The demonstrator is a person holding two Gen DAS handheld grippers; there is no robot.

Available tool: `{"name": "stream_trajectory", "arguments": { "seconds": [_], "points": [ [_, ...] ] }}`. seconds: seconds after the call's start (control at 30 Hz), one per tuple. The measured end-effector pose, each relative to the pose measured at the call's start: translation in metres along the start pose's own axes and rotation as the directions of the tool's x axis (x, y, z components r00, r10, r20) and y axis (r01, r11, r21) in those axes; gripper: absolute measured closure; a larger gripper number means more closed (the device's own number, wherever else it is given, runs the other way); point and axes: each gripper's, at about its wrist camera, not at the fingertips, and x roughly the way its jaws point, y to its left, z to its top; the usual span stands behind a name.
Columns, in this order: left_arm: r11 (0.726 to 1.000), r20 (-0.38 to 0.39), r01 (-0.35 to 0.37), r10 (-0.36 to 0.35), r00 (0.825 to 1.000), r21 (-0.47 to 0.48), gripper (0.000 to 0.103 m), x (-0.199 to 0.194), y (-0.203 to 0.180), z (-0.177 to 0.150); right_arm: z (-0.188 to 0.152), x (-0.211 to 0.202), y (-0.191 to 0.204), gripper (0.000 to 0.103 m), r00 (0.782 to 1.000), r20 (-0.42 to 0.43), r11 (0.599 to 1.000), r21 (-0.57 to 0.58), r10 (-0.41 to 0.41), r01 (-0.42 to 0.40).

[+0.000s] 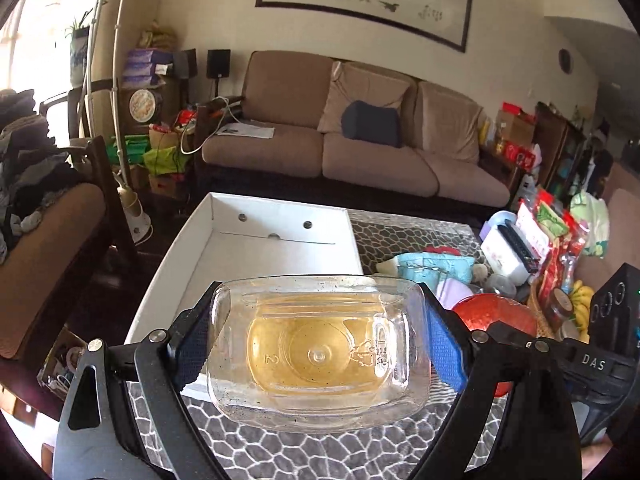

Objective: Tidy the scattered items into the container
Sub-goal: 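Carry both items into the white box and open both tools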

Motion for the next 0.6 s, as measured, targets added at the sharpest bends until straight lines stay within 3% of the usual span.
{"name": "stream_trajectory", "arguments": {
  "seconds": [0.27,0.6],
  "points": [
    [0.996,-0.039,-0.058,0.055,0.998,-0.072,0.014,0.045,0.071,-0.002,-0.012,0.095,0.032,0.079,0.997,-0.079,1.0,-0.015,-0.012,0.011],
    [0.994,-0.105,-0.09,0.083,0.991,-0.059,0.014,0.131,0.1,-0.009,-0.016,0.199,0.022,0.079,0.983,-0.148,0.994,-0.028,-0.108,0.105]
  ]
}}
